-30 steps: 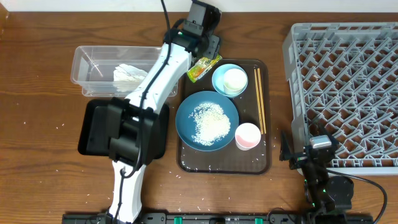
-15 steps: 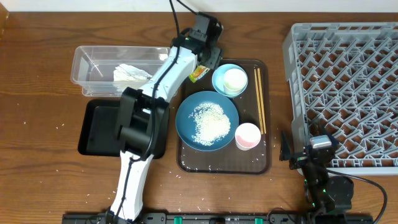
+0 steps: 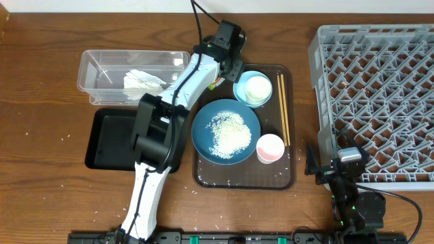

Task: Sort waste into correct bins and load items into the dishwasher rack
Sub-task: 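Grasp the yellow wrapper with the left gripper and lift, then drop the wrapper into the clear bin and retract the left arm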

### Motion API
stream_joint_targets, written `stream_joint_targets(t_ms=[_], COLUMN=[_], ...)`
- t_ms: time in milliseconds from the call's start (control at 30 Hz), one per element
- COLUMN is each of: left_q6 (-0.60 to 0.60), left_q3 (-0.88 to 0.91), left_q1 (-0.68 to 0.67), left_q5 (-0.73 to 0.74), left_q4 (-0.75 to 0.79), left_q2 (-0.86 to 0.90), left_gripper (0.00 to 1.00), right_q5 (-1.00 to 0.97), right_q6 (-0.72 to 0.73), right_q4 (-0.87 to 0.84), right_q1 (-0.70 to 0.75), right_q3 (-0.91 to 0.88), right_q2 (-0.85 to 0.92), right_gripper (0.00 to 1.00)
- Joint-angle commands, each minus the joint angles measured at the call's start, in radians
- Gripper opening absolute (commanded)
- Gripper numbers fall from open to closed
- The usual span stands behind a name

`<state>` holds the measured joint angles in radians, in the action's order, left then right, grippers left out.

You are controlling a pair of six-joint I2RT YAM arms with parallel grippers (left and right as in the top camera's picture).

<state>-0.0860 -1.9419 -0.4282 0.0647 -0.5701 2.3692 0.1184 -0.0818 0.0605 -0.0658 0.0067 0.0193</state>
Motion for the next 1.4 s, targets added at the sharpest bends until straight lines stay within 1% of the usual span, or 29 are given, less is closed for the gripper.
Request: stream_joint_targets(t_ms=[0,67,100,167,233,300,367,400,433,500,733,833,967,1100,1233,1367], left_q6=[-0.014,-0.014,-0.014,-0.014,-0.014,-0.014,-0.014,-0.014,-0.014,-0.014,0.001,0.041,0.19,0.376,0.606,0.892], left_q3=[0.001,0.0,0.0,0.0,0.0,0.0,0.0,0.0,0.0,0.0,0.0,0.0,0.0,0.0,0.0,0.001], left_q1=[0.0,0.0,0.0,0.0,0.0,0.0,0.0,0.0,0.0,0.0,0.0,0.003,0.027,0.082,0.179,0.293], left_q5=[0.006,0.006,0.006,0.006,0.005,-0.006,-0.007,-0.009,-0.009,-0.009,-0.009,-0.012,-0.093,-0.169,-0.182,-0.182], left_q4=[0.0,0.004,0.004,0.004,0.004,0.004,0.003,0.003,0.003,0.003,-0.006,-0.008,-0.008,-0.026,-0.083,-0.206], left_q2=[0.023,0.021,0.021,0.019,0.019,0.019,0.016,0.012,0.008,-0.005,-0.09,-0.151,-0.245,-0.328,-0.385,-0.392], left_gripper=[0.6,0.52,0.46,0.39,0.34,0.25,0.19,0.19,0.13,0.07,0.06,0.07,0.06,0.06,0.06,0.06], right_q5=[-0.002,-0.002,-0.002,-0.002,-0.002,-0.002,-0.002,-0.002,-0.002,-0.002,-0.003,-0.002,-0.002,-0.002,-0.002,-0.002], right_q6=[-0.009,-0.009,-0.009,-0.009,-0.009,-0.009,-0.009,-0.009,-0.009,-0.01,-0.009,-0.009,-0.009,-0.009,-0.009,-0.009], right_q4=[0.004,0.003,0.003,0.003,0.003,0.003,0.004,0.003,0.003,0.003,0.003,0.004,0.003,0.003,0.003,0.003], right_q1=[-0.007,-0.007,-0.007,-0.007,-0.007,-0.007,-0.007,-0.007,-0.007,-0.007,-0.007,-0.007,-0.007,-0.007,-0.007,-0.007], right_q3=[-0.001,-0.001,-0.001,-0.001,-0.001,-0.001,-0.001,-0.001,-0.001,-0.001,-0.001,-0.001,-0.001,-0.001,-0.001,-0.001], right_q2=[-0.001,-0.001,-0.001,-0.001,-0.001,-0.001,-0.001,-0.001,-0.001,-0.001,-0.001,-0.001,-0.001,-0.001,-0.001,-0.001], right_gripper=[0.99,0.99,0.99,0.99,0.99,0.99,0.99,0.99,0.99,0.99,0.99,0.99,0.99,0.99,0.99,0.99])
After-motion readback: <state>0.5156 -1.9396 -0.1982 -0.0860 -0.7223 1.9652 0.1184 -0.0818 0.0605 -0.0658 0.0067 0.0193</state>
